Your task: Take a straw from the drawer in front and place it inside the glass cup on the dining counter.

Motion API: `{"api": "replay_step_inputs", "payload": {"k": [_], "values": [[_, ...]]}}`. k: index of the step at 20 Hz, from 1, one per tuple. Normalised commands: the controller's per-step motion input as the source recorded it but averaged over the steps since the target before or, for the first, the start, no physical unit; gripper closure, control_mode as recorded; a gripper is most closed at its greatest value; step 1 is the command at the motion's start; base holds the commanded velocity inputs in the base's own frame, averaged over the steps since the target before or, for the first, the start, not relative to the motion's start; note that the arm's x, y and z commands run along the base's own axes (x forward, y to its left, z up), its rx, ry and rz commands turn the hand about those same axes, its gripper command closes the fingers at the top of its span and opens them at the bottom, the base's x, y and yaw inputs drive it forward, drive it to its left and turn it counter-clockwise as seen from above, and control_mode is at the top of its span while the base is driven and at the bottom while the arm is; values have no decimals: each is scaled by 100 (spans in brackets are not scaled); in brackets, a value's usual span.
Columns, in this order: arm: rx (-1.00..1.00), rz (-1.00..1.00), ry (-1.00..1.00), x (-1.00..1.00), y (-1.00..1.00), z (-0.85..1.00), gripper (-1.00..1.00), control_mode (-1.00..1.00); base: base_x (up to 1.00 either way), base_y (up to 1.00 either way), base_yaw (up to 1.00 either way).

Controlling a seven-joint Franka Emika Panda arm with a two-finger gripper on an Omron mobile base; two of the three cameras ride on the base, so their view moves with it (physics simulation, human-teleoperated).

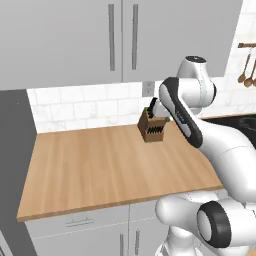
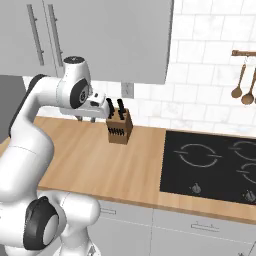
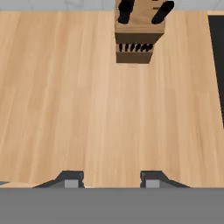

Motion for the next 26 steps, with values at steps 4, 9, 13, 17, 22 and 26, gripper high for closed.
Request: {"api": "replay_step_inputs", "payload": {"k": [4, 9, 13, 17, 22, 26], "values": [[0, 0, 0, -1, 0, 0, -100, 100, -38, 0, 0], [0, 0, 0, 0, 0, 0, -100, 100, -95, -37, 1], [0, 0, 0, 0, 0, 0, -100, 100, -36, -71, 19], [0, 0, 0, 0, 0, 0, -100, 100, 4, -76, 48], [0, 0, 0, 0, 0, 0, -100, 100, 13, -62, 64], [0, 0, 0, 0, 0, 0, -100, 100, 0, -72, 68]]}}
